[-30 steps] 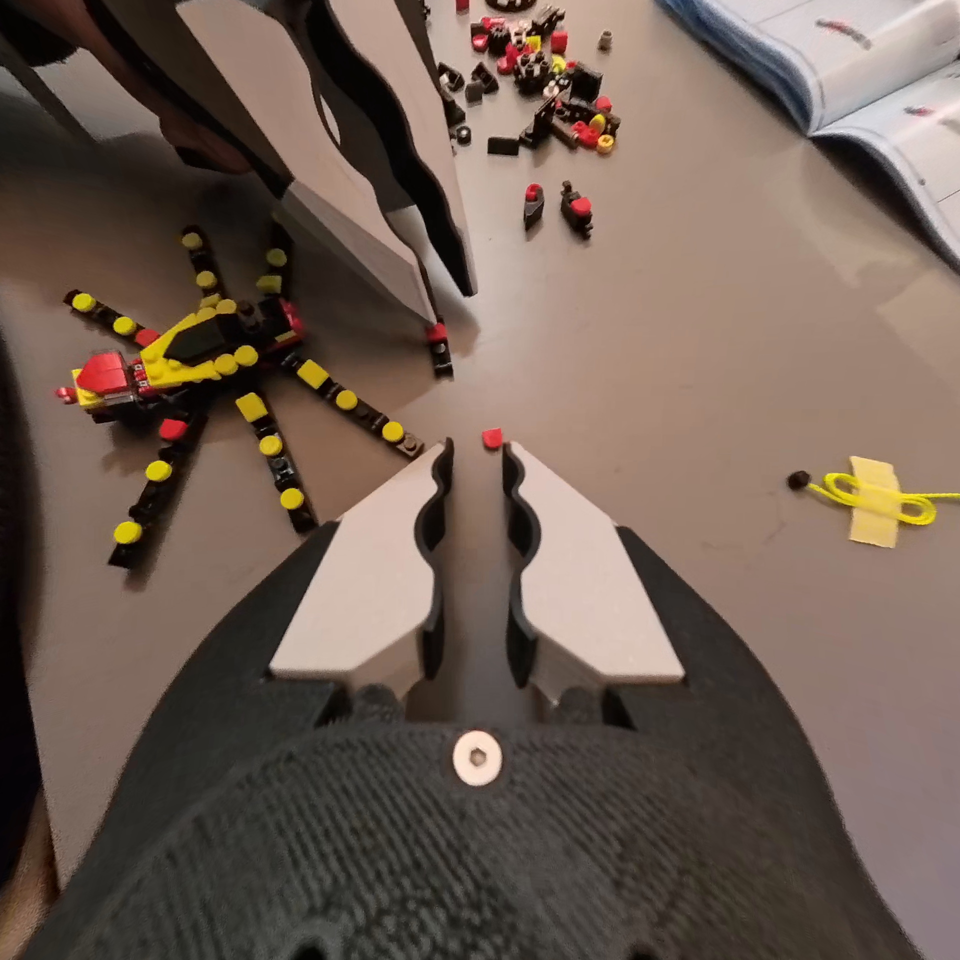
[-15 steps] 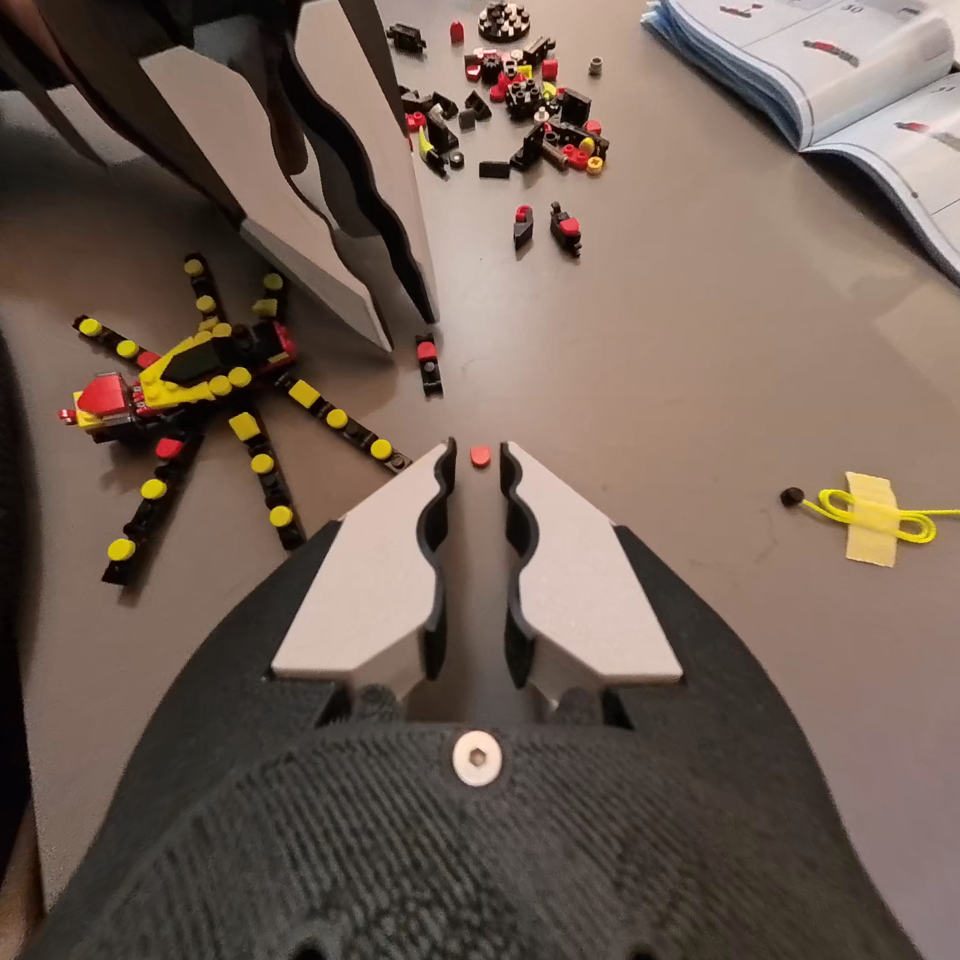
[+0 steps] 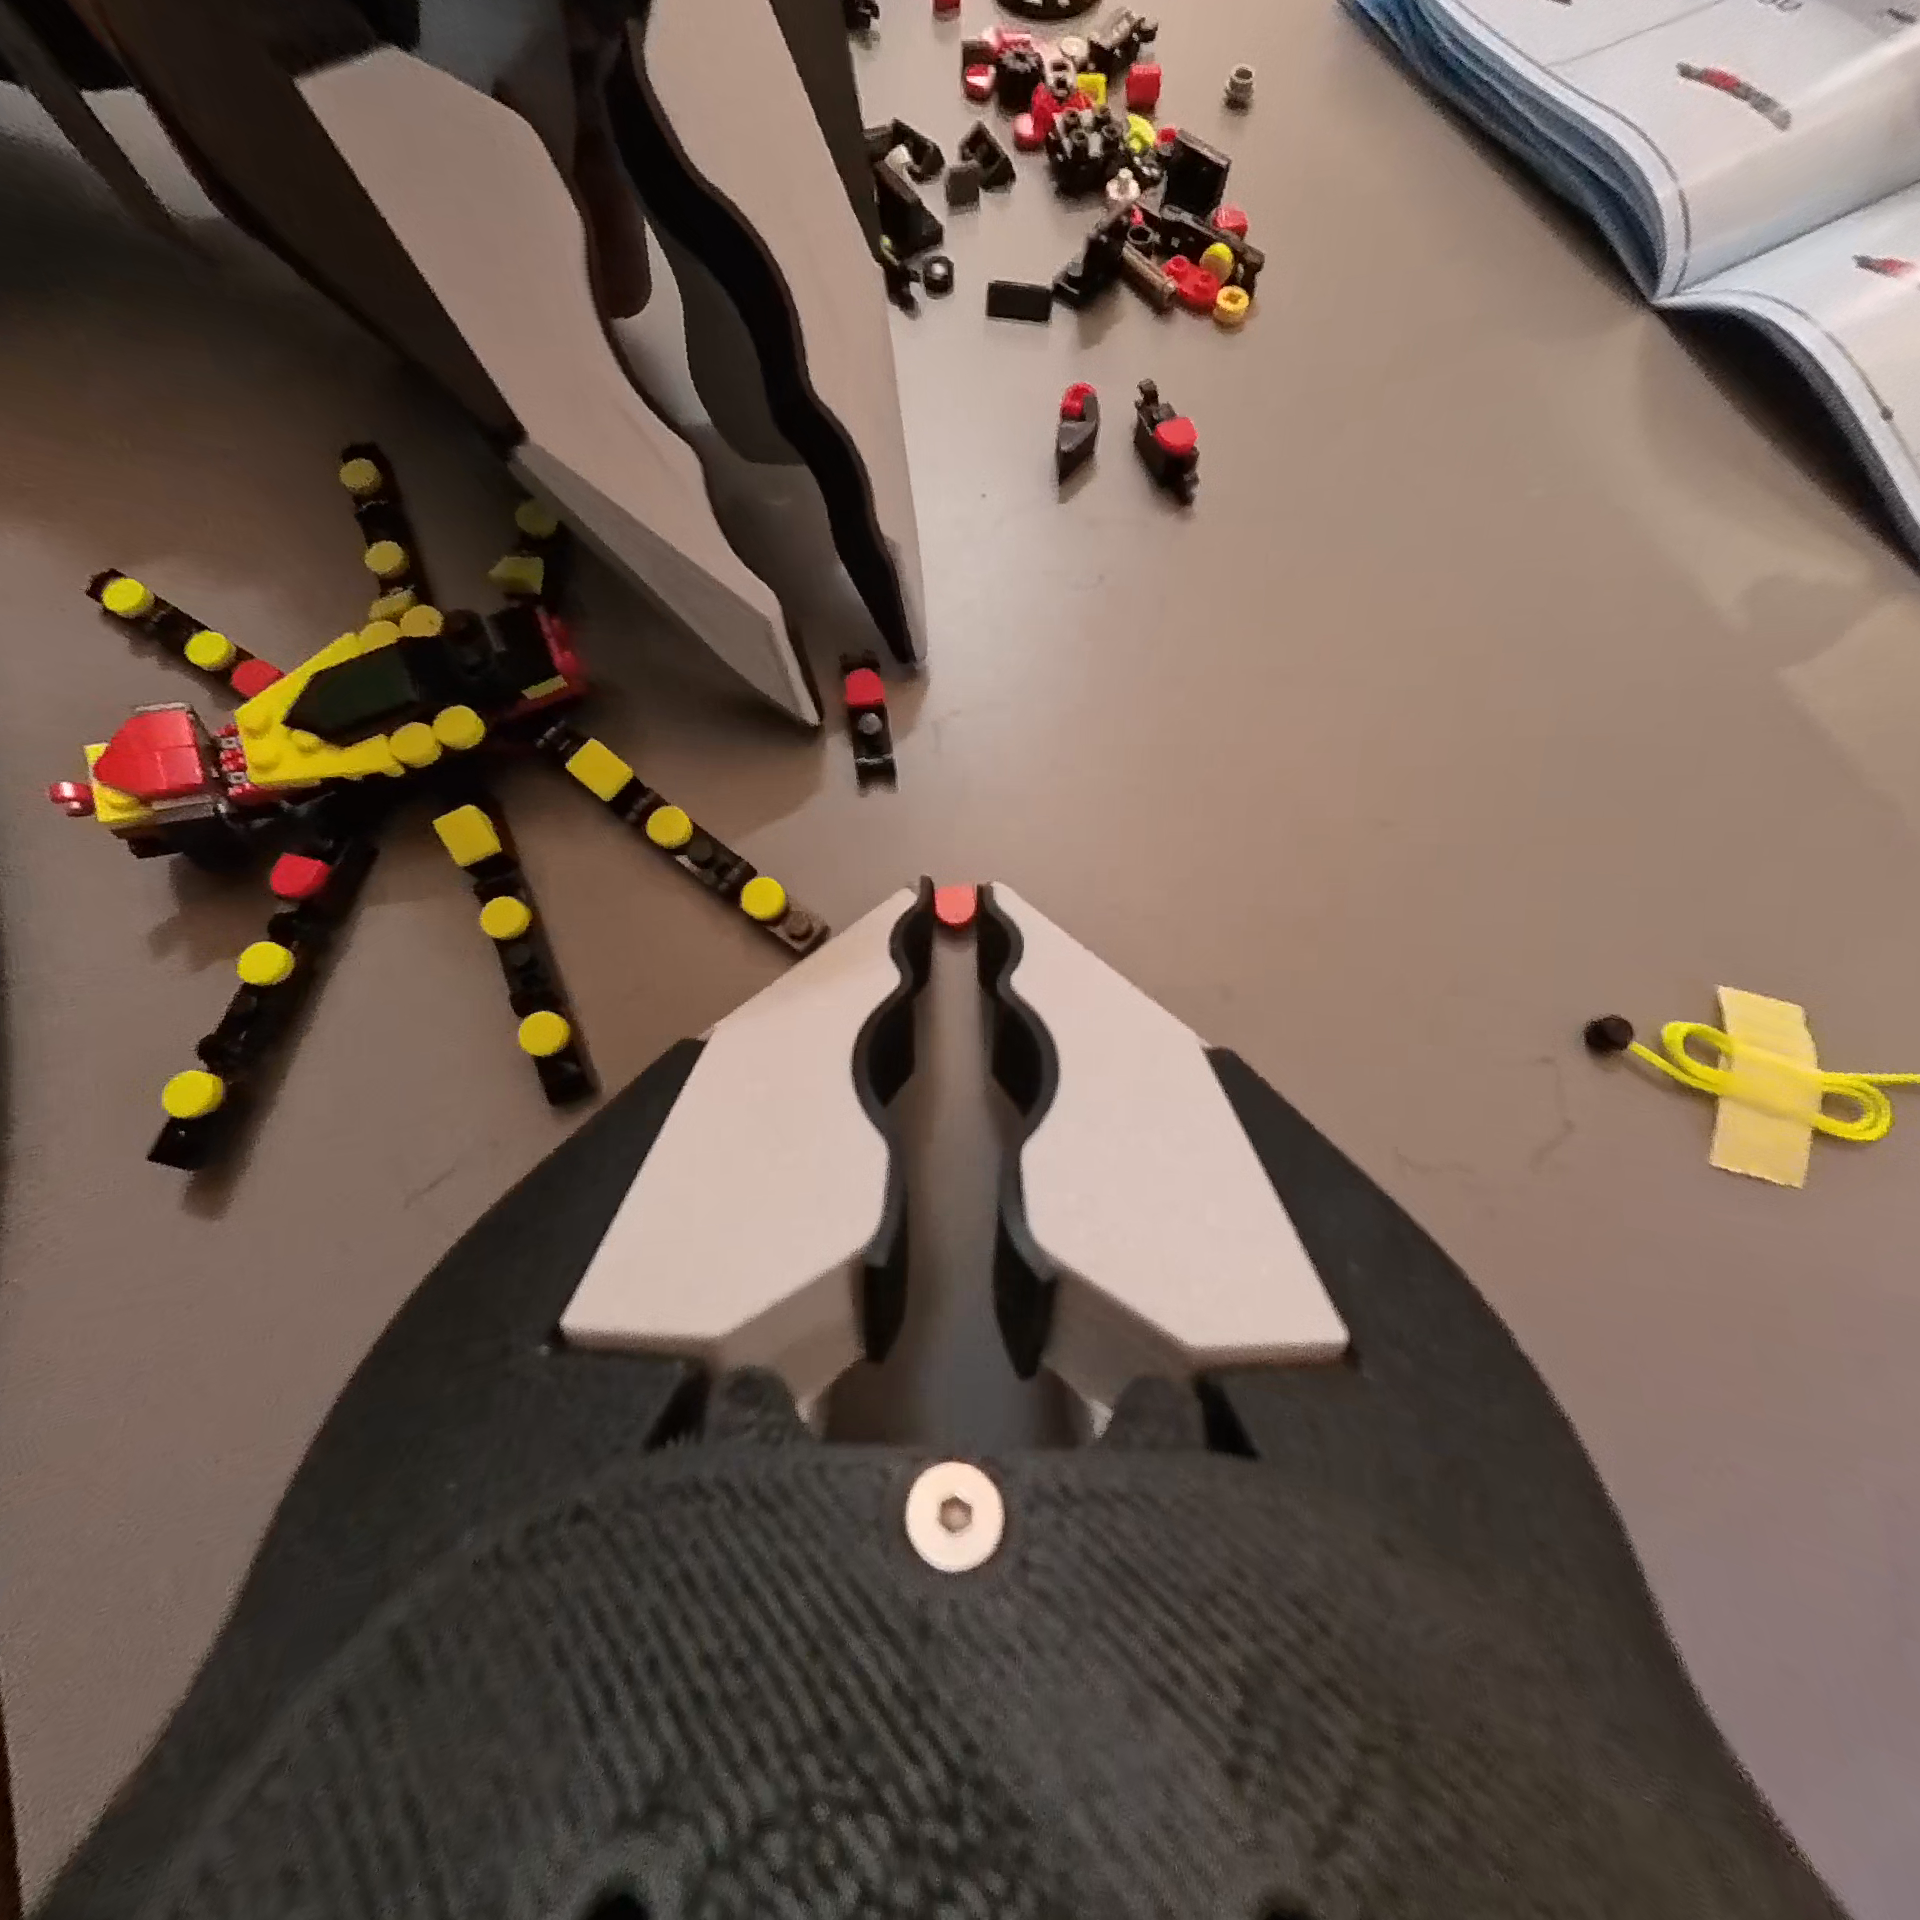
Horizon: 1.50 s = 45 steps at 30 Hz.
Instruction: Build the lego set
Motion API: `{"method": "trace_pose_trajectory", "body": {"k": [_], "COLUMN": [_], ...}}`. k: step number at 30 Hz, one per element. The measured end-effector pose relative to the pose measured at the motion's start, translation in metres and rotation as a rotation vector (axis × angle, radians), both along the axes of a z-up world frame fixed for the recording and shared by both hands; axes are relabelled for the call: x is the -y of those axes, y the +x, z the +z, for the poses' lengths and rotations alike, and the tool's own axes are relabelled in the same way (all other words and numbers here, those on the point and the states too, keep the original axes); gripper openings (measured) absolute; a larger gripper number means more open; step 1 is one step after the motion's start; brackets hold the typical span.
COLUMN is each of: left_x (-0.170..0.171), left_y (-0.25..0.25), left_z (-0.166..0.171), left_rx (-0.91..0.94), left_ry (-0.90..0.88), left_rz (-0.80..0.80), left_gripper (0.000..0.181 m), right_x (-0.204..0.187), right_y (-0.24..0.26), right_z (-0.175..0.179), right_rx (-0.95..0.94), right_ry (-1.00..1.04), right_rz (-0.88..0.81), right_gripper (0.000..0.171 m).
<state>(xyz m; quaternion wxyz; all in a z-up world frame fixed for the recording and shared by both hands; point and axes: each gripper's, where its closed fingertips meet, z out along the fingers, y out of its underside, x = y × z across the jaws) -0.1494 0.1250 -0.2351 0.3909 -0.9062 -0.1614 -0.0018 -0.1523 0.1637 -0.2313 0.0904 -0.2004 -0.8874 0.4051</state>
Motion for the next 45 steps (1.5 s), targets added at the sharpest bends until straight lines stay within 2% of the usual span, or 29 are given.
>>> {"method": "trace_pose_trajectory", "body": {"k": [5,12,37,45], "left_x": [0.0,0.0,-0.001,-0.001], "left_y": [0.0,0.002,0.002,0.002], "left_z": [0.0,0.0,0.0,0.0], "left_rx": [0.002,0.007,0.024,0.019], "left_ry": [0.001,0.001,0.018,0.014], "left_rz": [-0.004,-0.002,-0.038,-0.039], "left_gripper": [0.017,0.011,0.004,0.004], "right_x": [0.021,0.037,0.041,0.041], "right_y": [0.003,0.004,0.002,0.002], "right_z": [0.018,0.011,0.003,0.002], "right_rx": [-0.05,-0.028,0.007,0.051], "right_ry": [-0.069,-0.059,-0.023,-0.017], "right_rz": [0.072,0.129,0.309,0.315], "right_gripper": [0.006,0.006,0.006,0.006]}}
